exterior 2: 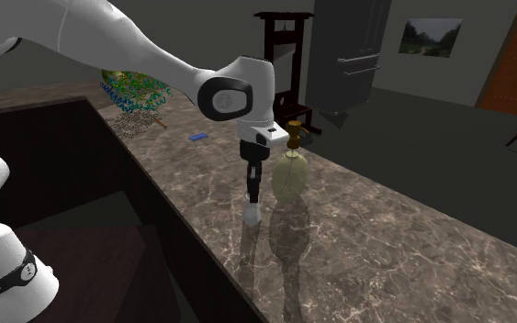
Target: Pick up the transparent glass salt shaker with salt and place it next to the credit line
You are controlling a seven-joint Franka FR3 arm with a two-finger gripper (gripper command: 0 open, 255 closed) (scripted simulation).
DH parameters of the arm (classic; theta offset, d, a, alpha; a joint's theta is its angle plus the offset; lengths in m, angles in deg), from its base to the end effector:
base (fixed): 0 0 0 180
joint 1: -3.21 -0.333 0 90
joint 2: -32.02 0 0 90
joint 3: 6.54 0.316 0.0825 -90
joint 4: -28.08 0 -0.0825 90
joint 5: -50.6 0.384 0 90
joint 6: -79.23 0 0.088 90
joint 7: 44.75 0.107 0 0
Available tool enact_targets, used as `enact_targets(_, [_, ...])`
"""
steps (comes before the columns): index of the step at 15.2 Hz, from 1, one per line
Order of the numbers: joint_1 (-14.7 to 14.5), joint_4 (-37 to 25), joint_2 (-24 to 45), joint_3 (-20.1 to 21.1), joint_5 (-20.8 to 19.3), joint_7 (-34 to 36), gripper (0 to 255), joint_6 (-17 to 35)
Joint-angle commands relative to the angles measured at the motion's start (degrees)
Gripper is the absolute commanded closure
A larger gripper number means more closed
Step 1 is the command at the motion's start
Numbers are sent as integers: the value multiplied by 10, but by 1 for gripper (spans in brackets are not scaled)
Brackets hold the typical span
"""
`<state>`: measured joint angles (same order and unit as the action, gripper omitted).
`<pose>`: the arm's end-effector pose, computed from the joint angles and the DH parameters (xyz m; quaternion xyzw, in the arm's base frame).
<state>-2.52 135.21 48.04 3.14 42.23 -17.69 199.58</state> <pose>0.5970 0.1517 0.3643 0.9968 -0.0659 -0.0061 0.0441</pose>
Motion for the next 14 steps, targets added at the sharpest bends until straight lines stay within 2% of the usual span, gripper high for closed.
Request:
enact_targets(1, [0, 0, 0, 0, 0, 0, 255, 0])
enact_targets(8, [0, 0, 0, 0, 0, 0, 255, 0])
enact_targets(14, [1, -22, -18, 2, 6, -6, 255, -40])
